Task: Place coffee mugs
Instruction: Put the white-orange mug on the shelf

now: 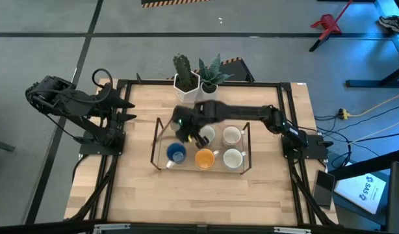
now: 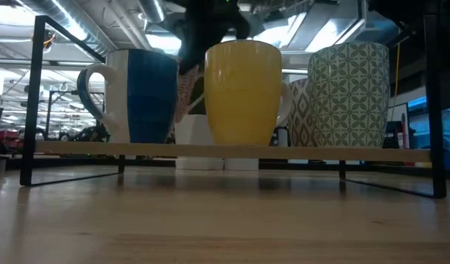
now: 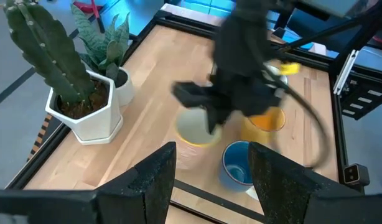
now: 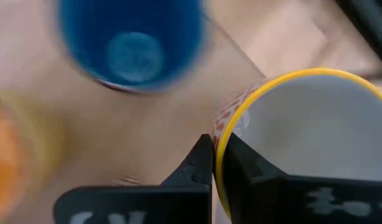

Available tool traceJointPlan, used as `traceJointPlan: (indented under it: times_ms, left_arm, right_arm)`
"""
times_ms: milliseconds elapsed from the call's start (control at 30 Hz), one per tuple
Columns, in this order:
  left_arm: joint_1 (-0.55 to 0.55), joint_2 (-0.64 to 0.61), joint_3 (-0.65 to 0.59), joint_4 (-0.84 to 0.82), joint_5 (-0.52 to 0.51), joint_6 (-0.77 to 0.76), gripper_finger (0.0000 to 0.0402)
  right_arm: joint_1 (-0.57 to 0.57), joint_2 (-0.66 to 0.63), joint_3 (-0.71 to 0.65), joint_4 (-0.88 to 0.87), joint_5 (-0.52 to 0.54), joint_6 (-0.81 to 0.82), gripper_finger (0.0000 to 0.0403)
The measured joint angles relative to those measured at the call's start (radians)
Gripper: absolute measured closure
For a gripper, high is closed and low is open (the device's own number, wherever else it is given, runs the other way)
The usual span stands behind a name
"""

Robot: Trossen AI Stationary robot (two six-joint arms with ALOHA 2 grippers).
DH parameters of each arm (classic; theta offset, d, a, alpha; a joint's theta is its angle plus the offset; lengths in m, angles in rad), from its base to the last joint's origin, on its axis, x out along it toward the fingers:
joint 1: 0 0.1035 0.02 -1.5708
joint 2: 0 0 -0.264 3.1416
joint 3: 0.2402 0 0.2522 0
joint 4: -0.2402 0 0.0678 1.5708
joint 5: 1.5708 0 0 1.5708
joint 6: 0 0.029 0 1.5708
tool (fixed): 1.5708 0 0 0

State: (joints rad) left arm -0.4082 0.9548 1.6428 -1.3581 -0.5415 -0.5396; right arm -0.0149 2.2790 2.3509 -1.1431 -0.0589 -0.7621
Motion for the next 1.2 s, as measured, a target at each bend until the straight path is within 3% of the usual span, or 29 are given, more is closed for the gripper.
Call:
traceJointPlan:
  times_ms: [300,1200]
  left_arm:
    - [0.0,0.0,0.0,0.003,-0.027,0.0,0.0208]
    - [0.0,0.0,0.0,0.005,-0.048,-0.009,0.0208]
  right_arm:
    - [0.016,0.016,0.0,-0.004,0.048,-0.024,0.0402]
    - [0.001,0.073,0.0,-0.045,-0.04,-0.058,0.0403]
